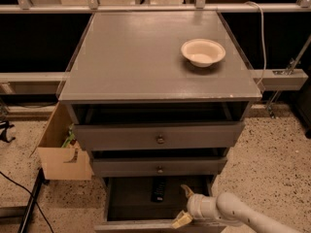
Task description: Pick rxbar blueberry from bottom drawer and place on counter
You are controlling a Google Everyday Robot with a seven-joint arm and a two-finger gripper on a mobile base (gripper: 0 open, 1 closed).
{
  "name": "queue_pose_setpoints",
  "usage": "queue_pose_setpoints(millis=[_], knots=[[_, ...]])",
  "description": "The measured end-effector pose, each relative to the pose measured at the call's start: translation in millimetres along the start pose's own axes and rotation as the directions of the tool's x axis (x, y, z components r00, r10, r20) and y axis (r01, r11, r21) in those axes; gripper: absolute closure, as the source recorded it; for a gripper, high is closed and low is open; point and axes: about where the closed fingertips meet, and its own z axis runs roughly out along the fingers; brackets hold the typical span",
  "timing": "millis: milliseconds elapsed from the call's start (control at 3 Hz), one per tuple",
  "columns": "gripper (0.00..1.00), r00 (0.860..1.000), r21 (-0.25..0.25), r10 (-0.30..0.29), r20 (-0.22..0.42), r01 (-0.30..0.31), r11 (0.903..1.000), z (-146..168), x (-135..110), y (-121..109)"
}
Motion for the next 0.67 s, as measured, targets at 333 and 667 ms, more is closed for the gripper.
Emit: queue_pose_setpoints(millis=[333,667], knots=[[0.00,0.997,0.008,-0.027,0.073,0.026,0.9996,36.6,-2.0,-21.6],[0.00,0.994,0.024,-0.031,0.103,0.029,0.9993,57.6,-1.1,-35.5]])
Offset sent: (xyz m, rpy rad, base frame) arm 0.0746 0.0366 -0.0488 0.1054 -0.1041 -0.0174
